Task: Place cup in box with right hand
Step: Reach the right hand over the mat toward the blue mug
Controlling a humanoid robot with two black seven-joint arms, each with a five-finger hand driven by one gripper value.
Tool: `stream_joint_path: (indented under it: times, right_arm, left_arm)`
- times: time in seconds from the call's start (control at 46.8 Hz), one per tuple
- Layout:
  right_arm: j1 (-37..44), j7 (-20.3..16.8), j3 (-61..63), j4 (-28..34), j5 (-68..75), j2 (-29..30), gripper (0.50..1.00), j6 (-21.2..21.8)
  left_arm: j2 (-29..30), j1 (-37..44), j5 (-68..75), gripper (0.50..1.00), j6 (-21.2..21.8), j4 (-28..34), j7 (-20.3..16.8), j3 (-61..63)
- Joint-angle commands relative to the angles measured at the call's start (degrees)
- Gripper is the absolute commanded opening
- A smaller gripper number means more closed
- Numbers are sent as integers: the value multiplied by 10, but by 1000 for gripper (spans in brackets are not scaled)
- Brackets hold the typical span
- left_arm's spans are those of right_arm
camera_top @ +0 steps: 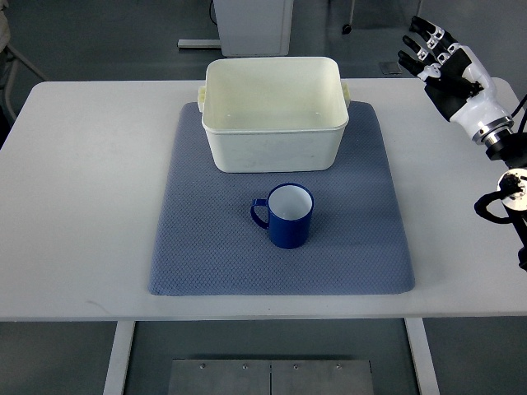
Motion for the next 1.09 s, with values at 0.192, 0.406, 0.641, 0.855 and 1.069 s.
stream_joint_path:
  times: [0.192, 0.406, 0.641, 0.855, 1.069]
  right_arm:
    - [0, -1, -4, 59, -4, -13, 1000, 78]
    - [1, -1, -47, 114, -32, -34, 1000, 103]
    - [0, 0, -93, 136, -104, -35, 998, 104]
    - [-10, 0, -137, 160, -123, -36, 995, 102]
    - [-15, 0, -163, 164, -154, -30, 995, 97]
  left_arm:
    - [0, 0, 0, 1000, 0, 0, 0, 0]
    - [0, 0, 0, 1000, 0, 0, 0, 1]
    - [0, 0, 0, 1000, 0, 0, 0, 1]
    - [0, 0, 0, 1000, 0, 0, 0, 0]
    - [0, 0, 0, 1000, 0, 0, 0, 0]
